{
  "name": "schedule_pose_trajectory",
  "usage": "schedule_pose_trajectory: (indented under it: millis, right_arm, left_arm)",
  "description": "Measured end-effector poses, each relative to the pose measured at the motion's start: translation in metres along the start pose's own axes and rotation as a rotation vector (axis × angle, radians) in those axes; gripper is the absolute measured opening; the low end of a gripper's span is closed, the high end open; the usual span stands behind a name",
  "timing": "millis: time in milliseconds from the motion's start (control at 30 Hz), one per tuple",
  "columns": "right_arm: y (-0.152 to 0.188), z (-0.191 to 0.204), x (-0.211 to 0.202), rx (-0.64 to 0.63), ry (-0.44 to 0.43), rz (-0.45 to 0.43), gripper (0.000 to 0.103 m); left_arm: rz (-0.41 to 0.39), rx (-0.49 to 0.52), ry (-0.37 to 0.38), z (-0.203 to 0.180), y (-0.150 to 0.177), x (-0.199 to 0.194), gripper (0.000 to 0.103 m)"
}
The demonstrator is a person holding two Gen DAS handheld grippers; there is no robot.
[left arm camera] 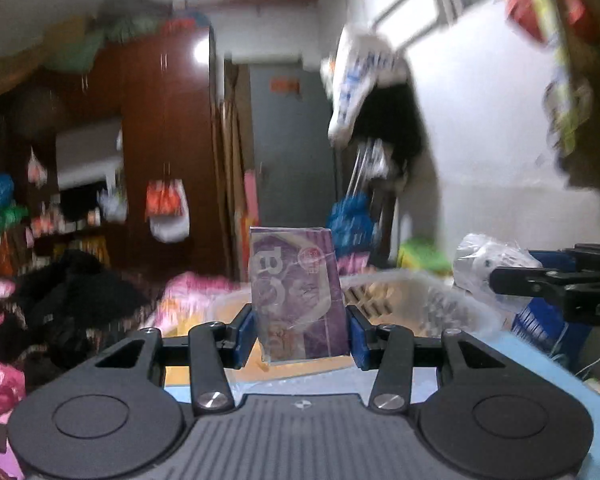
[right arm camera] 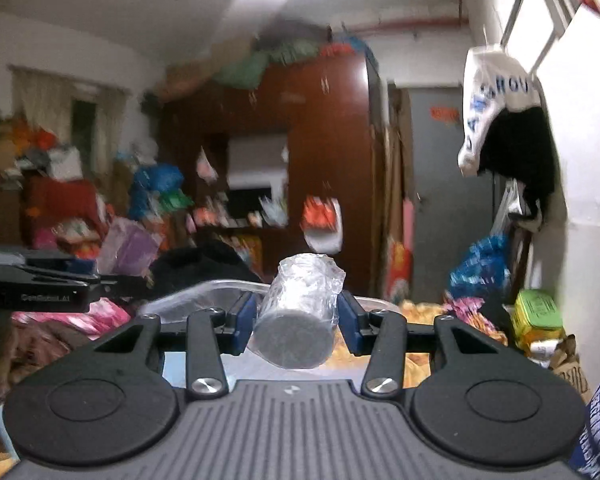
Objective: Organize objects
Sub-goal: 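Carry the purple box with the left tool into the basket while the right tool drops the cotton roll there, then move both tools to the ends of the white-and-orange medicine box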
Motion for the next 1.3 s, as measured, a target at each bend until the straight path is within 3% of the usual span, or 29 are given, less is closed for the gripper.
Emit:
schedule_pose_trajectory:
  millis: [167,367,400,467,500,533,567,633,733,800,967,1067,1200,1300]
  right_arm:
    - [0.009,-0.014,0.078,0.028,0.063,0.18,0.048]
    - [0.023,-0.02,0.101,0.049,0.073,0.269,0.048]
    - [0.023,-0.018,0.1,0.052,0.072,0.276,0.048]
    - [0.023,-0.017,0.096,0.059,0.065,0.29,0.052]
    - [0.022,-0.017,0.095,0.061,0.07,0.286,0.054]
    - [0.02,-0.018,0.094,0.06,0.077,0.274,0.064]
    - [0.019,-0.017,0.088,0.061,0.083,0.254,0.084]
    - [0.016,-0.018,0.076,0.065,0.094,0.208,0.098]
    - [0.012,-0.017,0.055,0.098,0.08,0.164,0.101]
    - [0.015,-0.017,0.029,0.129,0.046,0.132,0.103]
    - [0.053,-0.01,-0.058,0.138,-0.037,0.059,0.103]
    - [0.088,-0.003,-0.097,0.163,-0.113,0.078,0.103]
    - [0.127,0.004,-0.123,0.196,-0.157,0.108,0.103]
    - [0.136,0.014,-0.126,0.144,-0.158,0.07,0.103]
  left_arm:
    - [0.183,-0.059,0.006,0.012,0.004,0.073,0.05]
    - [0.246,-0.064,0.013,0.014,0.011,0.092,0.053]
    - [0.244,-0.059,0.01,0.016,0.012,0.093,0.057]
    - [0.217,-0.058,-0.017,0.018,0.014,0.093,0.09]
    - [0.199,-0.063,-0.022,0.02,0.015,0.09,0.093]
    - [0.182,-0.073,-0.02,0.022,0.016,0.085,0.094]
    - [0.166,-0.087,-0.012,0.025,0.017,0.081,0.094]
    - [0.13,-0.116,-0.007,0.028,0.015,0.07,0.094]
    - [0.037,-0.133,-0.004,0.032,0.02,0.03,0.094]
    - [0.001,-0.122,0.043,0.032,0.034,-0.002,0.094]
    - [-0.029,-0.051,0.14,0.026,0.103,-0.083,0.094]
    - [-0.029,-0.044,0.175,0.022,0.143,-0.121,0.094]
    - [-0.039,-0.035,0.202,0.013,0.174,-0.142,0.094]
    - [-0.056,-0.033,0.245,0.0,0.184,-0.141,0.094]
Point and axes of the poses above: each gripper's, at about its wrist camera, not at the fingertips, and x roughly the way its jaws point, z to its left, y to its underside, the point moved 1 cm from there along x, roughly the way its jaws point, and after that the axes turned 8 degrees about -z, right-handed, at the moved point
